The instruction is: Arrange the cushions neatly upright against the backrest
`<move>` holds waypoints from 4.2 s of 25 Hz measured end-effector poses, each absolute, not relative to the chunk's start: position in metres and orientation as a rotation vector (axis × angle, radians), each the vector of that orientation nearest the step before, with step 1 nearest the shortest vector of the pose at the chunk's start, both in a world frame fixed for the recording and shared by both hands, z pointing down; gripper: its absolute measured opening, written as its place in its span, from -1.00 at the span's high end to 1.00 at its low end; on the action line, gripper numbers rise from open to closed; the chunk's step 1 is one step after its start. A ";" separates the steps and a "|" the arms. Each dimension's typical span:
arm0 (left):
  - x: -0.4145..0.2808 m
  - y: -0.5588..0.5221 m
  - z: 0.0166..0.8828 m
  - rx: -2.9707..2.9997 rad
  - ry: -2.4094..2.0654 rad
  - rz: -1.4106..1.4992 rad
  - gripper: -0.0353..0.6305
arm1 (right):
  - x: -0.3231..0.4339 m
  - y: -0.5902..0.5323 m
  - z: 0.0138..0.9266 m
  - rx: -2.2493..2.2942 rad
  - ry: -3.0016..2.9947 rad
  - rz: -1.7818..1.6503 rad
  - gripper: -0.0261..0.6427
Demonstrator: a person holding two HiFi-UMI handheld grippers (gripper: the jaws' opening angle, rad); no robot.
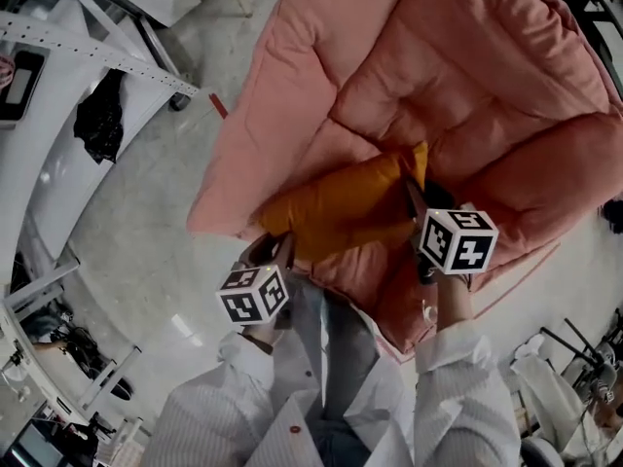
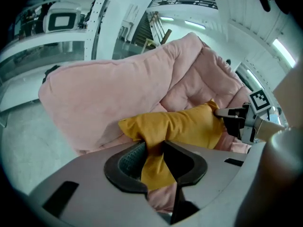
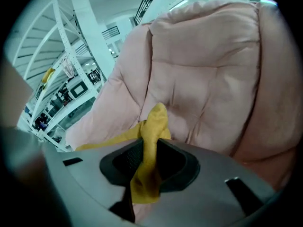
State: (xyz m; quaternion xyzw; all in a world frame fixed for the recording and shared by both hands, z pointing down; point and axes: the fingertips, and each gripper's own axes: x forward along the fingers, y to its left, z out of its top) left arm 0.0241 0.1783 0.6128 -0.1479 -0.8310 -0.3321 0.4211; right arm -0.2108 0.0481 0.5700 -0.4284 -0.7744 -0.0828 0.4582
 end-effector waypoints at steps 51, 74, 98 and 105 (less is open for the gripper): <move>-0.243 0.211 0.590 0.362 -2.125 -0.322 0.53 | -0.262 -0.068 0.581 -0.203 -2.137 0.357 0.58; -0.233 0.211 0.584 0.258 -2.134 -0.456 0.44 | -0.254 -0.080 0.593 -0.250 -2.069 0.310 0.42; -0.291 0.078 0.524 0.598 -2.577 -0.255 0.48 | -0.287 -0.076 0.549 -0.938 -2.515 0.637 0.61; -0.275 0.040 0.438 0.860 -2.655 -0.265 0.72 | -0.266 -0.070 0.440 -1.068 -2.696 0.624 0.82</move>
